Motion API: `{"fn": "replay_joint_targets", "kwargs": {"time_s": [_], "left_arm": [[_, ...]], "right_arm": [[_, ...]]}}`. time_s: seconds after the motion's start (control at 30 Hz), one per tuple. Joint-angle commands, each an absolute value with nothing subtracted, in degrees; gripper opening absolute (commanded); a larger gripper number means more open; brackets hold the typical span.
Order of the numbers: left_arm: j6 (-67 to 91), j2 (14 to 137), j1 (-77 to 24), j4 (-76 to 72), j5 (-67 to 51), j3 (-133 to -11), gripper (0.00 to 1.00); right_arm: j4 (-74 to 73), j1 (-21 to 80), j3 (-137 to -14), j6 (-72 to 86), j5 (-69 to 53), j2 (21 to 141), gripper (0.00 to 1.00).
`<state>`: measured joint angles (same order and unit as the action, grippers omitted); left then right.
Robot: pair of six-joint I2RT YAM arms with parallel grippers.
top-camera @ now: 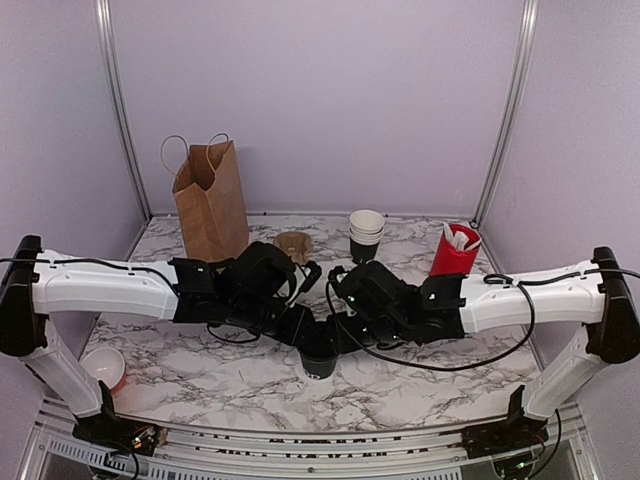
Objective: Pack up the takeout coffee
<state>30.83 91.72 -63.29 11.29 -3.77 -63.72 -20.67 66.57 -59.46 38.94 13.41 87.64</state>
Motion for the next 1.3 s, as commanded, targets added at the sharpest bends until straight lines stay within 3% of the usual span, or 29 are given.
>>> {"fn": "replay_joint_targets", "kwargs": {"time_s": [0.0, 0.13, 0.27, 0.47, 0.57, 0.97, 1.27], "left_arm": [[27.74, 87.33, -63.03, 20.33, -0.71, -71.91, 0.17], [26.97, 84.72, -62.93, 23.69, 0.17, -76.49, 0.18], [27.79, 83.95, -62.91, 24.09, 0.77, -73.10, 0.18], [34.25, 91.10, -63.60, 9.60, -7.50, -55.35, 0.19], [36.61, 96.57, -65.09, 3.67, -10.56, -53.41, 0.20], [31.82, 88.25, -63.20, 14.04, -3.98, -60.95, 0.22], [31.29, 83.10, -60.37, 16.75, -1.13, -62.28, 0.23]], "right_arm": [[-30.87, 67.02, -67.65, 34.80, 17.73, 85.09, 0.44], [-33.68, 67.23, -73.69, 32.02, 21.06, 82.75, 0.44], [-33.72, 68.09, -72.89, 32.74, 20.61, 81.46, 0.45], [-19.92, 68.46, -55.69, 40.35, 8.07, 84.65, 0.45], [-12.77, 68.47, -49.63, 43.00, 1.82, 89.02, 0.45], [-27.94, 68.47, -62.57, 37.91, 12.92, 84.72, 0.47], [-30.57, 67.02, -66.95, 33.55, 16.75, 84.55, 0.52]]}}
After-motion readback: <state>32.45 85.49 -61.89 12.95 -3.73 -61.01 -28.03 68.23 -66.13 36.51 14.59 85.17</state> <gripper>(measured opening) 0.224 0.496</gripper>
